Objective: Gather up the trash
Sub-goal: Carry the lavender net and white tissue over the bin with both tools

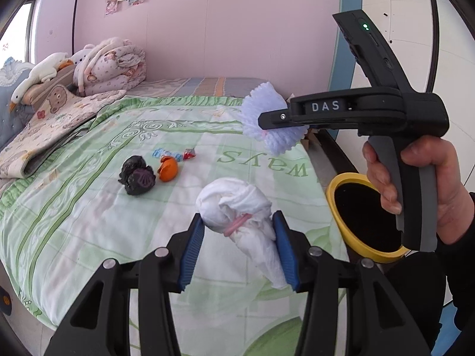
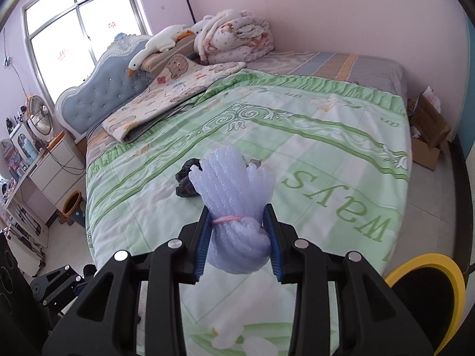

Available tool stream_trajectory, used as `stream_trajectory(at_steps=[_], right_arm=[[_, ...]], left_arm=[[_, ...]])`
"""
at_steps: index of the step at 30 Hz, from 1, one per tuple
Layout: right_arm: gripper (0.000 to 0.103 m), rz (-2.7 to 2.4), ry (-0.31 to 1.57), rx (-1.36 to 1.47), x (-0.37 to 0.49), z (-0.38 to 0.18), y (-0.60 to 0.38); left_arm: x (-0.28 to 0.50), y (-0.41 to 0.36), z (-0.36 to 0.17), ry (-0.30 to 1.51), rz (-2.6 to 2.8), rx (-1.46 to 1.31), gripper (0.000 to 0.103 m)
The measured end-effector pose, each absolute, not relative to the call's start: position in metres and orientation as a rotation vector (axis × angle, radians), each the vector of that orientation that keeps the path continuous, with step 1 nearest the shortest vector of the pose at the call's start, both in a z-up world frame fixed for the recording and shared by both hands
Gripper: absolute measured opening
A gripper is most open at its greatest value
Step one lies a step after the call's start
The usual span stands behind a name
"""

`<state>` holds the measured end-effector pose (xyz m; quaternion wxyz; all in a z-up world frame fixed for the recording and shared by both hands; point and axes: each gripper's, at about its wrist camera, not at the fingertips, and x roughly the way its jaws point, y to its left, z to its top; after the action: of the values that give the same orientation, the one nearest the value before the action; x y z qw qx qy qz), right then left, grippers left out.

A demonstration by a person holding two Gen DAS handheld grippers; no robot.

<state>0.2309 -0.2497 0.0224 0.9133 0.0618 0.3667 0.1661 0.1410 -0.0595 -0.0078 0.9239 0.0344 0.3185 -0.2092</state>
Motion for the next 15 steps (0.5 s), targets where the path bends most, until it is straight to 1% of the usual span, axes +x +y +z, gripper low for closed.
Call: stream_trajectory(at_steps=[15], right_arm=[[0.033,0.213,0.684,0.171,0.190,0.048,-0.337]], left_arm=[[0.139,-0.122,0.015,0.606,-0.516,0.141,0.045]])
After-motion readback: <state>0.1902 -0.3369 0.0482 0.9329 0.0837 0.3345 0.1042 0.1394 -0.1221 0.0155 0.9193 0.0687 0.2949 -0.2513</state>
